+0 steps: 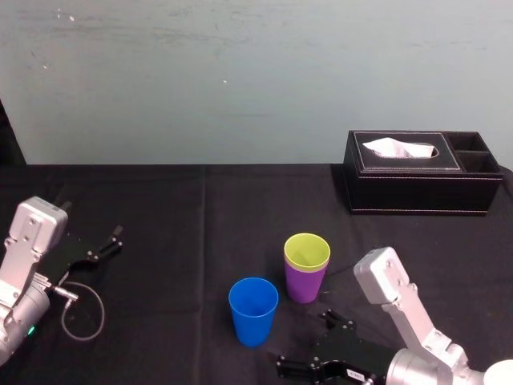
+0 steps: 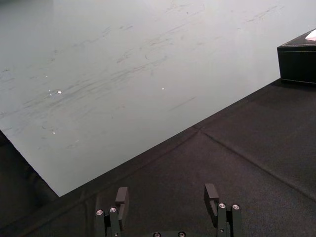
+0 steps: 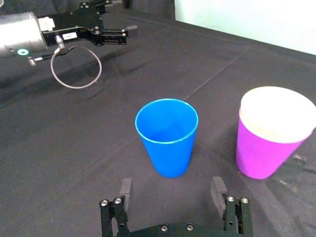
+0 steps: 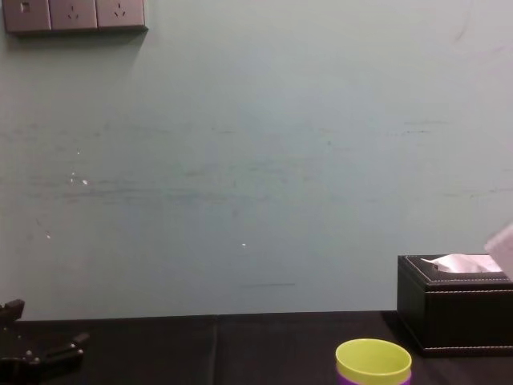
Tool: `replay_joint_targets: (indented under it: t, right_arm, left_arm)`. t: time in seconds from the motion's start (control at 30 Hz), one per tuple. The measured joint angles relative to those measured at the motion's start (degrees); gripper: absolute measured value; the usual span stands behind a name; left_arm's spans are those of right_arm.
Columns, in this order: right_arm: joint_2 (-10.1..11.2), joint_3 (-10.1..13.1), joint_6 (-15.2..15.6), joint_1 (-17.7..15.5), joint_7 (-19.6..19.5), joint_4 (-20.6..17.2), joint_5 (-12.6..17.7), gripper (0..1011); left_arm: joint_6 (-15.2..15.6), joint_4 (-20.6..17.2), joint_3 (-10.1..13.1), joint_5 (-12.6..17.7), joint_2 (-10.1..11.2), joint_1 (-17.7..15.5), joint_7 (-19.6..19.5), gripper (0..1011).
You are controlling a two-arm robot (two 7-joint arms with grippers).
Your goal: Stack the three plastic cups sequentially using one hand.
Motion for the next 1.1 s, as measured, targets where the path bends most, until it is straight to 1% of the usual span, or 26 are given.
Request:
replay_joint_targets:
  t: [0.33,0.67,0.87,1.1]
  right_arm:
    - [-1.6,-1.6,-0.4,2.3,0.4,1.6,-1.0,1003]
    - [-3.3,-3.0,0.5,4.2,0.3,3.1,-2.6,1003]
    - [-4.2,-3.3,0.9,5.0,0.0,4.2,-3.3,1003]
    - [-5.9,-3.4,1.2,6.0,-0.3,6.1,-3.8,1003]
  left_arm:
    - [0.0,0.0,0.0,0.0,0.0,0.0,0.0,1000]
    - [0.0,0.0,0.0,0.0,0.0,0.0,0.0,1000]
    - [0.0,0.0,0.0,0.0,0.0,0.0,0.0,1000]
    - [0.0,0.0,0.0,0.0,0.0,0.0,0.0,1000]
